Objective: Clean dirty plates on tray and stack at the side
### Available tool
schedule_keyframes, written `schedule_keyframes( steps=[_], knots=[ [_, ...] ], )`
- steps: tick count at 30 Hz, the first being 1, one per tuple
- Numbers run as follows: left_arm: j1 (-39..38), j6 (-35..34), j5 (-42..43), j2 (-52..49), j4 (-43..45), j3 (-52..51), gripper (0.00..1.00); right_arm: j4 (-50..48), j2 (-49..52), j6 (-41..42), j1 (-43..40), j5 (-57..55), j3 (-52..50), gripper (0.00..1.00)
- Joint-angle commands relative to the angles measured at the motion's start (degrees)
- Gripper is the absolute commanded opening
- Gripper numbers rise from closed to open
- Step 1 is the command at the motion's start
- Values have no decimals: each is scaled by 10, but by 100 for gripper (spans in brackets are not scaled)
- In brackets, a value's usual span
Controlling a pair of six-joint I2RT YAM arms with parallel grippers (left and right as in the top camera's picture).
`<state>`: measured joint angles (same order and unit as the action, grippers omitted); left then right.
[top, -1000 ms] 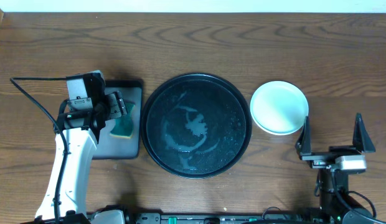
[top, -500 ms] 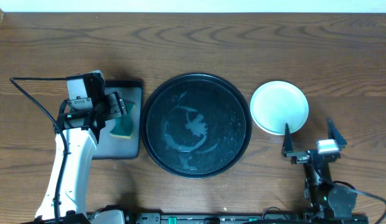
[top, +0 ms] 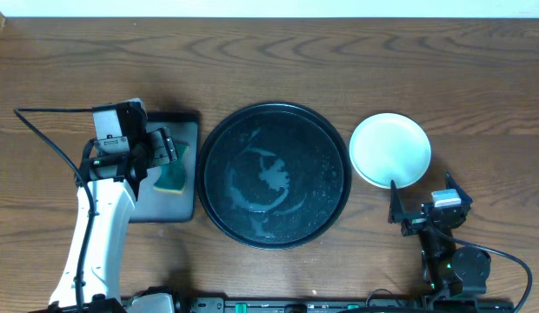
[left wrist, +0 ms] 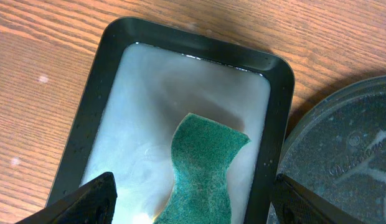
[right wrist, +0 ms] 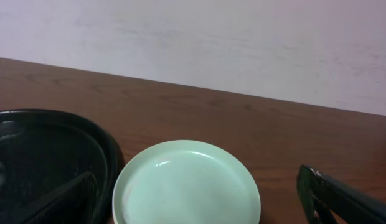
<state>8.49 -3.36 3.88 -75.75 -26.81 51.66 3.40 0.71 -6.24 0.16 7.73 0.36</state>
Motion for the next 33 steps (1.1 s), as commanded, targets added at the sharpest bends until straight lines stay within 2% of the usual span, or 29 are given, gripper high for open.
schedule_keyframes(
  steps=[1, 6, 11, 14, 33],
  knots=[
    [-1, -3, -5, 0, -1, 9, 80, -3, -4, 16, -1, -14, -1, 99],
    [-1, -3, -5, 0, -1, 9, 80, -58, -4, 62, -1, -59, -1, 99],
    [-1, -3, -5, 0, -1, 9, 80, -35, -4, 117, -1, -121, -1, 99],
    [-1, -3, -5, 0, -1, 9, 80, 8, -4, 120, -1, -123, -1, 99],
    [-1, -3, -5, 0, -1, 9, 80, 5, -4, 113, 7, -118, -1, 99]
  ],
)
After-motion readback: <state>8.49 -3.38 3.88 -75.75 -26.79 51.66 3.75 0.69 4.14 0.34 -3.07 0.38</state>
